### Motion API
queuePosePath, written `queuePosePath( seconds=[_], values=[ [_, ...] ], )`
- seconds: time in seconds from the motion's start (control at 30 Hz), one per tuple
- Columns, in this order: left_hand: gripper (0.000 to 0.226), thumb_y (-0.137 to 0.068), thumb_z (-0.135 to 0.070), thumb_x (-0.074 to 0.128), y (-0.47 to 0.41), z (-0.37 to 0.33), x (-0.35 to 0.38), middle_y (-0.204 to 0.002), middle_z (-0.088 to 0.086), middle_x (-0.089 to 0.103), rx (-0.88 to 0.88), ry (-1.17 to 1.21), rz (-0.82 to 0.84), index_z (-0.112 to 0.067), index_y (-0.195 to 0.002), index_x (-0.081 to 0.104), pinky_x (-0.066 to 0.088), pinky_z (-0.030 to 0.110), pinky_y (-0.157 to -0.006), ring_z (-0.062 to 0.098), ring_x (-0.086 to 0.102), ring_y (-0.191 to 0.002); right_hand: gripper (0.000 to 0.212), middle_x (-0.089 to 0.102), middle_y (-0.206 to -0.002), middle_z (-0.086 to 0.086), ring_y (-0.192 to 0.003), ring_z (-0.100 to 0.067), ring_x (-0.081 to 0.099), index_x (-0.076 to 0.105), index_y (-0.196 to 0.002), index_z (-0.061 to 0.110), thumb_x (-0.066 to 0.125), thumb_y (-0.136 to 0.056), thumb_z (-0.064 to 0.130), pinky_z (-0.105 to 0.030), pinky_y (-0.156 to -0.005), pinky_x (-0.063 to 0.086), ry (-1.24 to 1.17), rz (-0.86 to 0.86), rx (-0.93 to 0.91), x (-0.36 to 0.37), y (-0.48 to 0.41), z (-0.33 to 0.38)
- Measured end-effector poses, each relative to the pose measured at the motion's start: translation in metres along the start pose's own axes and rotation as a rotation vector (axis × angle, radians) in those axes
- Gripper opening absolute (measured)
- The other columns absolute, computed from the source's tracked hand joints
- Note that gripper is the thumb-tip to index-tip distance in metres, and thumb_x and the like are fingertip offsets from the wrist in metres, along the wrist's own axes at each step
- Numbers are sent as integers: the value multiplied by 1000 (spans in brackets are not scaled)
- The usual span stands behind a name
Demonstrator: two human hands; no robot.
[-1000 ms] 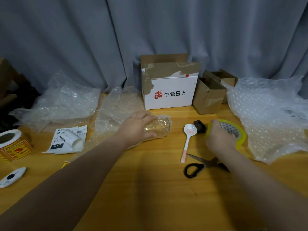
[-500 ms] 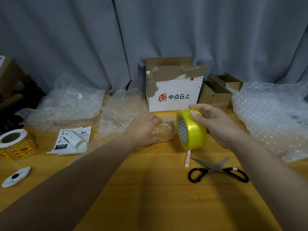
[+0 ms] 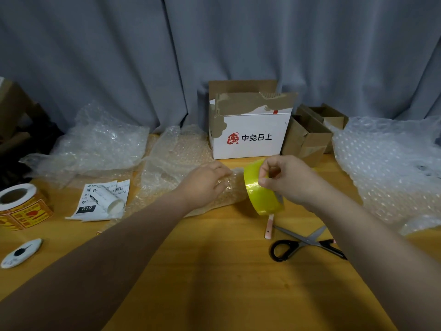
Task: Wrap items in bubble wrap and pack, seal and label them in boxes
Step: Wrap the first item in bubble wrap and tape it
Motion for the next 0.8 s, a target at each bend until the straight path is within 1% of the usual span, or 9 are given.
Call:
queuePosePath(
  seconds=[0.07, 0.1, 0.13, 0.27, 0.43, 0.53, 0.57, 0.7, 0.8],
  values=[
    [38, -97, -28, 50, 0, 0, 0, -132, -2, 52, 1, 8, -13, -18, -133, 52, 32, 24, -101, 15, 46, -121, 12, 43, -103, -2, -100, -15, 36, 59, -80, 24, 65, -89, 20, -27, -85, 35, 198, -147, -69, -6, -1, 5],
    [38, -97, -28, 50, -1, 0, 0, -132, -2, 53, 1, 12, -16, -18, -133, 53, 32, 24, -101, 16, 46, -121, 11, 41, -103, 0, -102, -13, 33, 59, -82, 23, 64, -90, 18, -23, -86, 29, 206, -208, -130, -10, -1, 8],
    [38, -97, -28, 50, -1, 0, -1, -131, -2, 53, 1, 16, -16, -18, -133, 53, 32, 25, -101, 16, 46, -121, 11, 43, -101, 2, -101, -11, 35, 58, -82, 22, 63, -90, 15, -22, -85, 29, 184, -236, -191, -13, -3, 9],
    [38, -97, -29, 49, -3, 2, 0, -131, -2, 53, -6, 22, -4, -18, -132, 54, 34, 27, -101, 16, 47, -121, 21, 60, -87, 3, -86, -19, 59, 52, -80, 25, 58, -92, 10, -33, -74, 51, -5, -167, -280, -16, -10, 5],
    [37, -96, -30, 49, -4, 2, -1, -131, -2, 54, -3, 24, -8, -19, -132, 55, 37, 28, -100, 15, 48, -120, 18, 66, -79, 2, -76, -8, 62, 53, -84, 21, 56, -93, 7, -27, -71, 49, -151, -107, -289, -7, -11, 2],
    [36, -96, -30, 50, -2, 1, 0, -129, -3, 55, 4, 28, -16, -19, -131, 56, 36, 26, -99, 15, 48, -118, 16, 69, -80, -10, -81, -26, 64, 54, -84, 21, 57, -93, 9, -42, -76, 52, -206, -95, -256, 1, -18, -2],
    [36, -96, -29, 49, -1, 1, 0, -128, -2, 55, 9, 31, -22, -19, -130, 56, 35, 24, -98, 14, 49, -117, 18, 68, -79, -12, -79, -28, 63, 54, -83, 22, 57, -93, 8, -43, -75, 52, -216, -98, -249, 2, -21, -3],
    [34, -100, -25, 40, 0, -4, -5, -126, 1, 57, -16, 111, -30, -15, -126, 59, 32, 21, -94, 14, 50, -116, 16, 66, -72, 0, -70, -10, 60, 56, -83, 19, 58, -92, 7, -28, -71, 49, -228, -56, -221, 12, -26, -6],
    [34, -101, -26, 38, -2, -5, -9, -125, 3, 59, -55, 135, -8, -15, -125, 58, 37, 27, -94, 17, 52, -114, 14, 62, -74, 1, -69, -6, 59, 59, -83, 16, 59, -91, 4, -22, -71, 49, -310, -1, -236, 21, -28, -9]
  ],
)
Point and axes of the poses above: each hand's wrist, its own y-axis away from the middle knuckle, its own x-axis out of the palm, z = x × y, the point moved 2 cm from there along -y, towards the middle knuckle
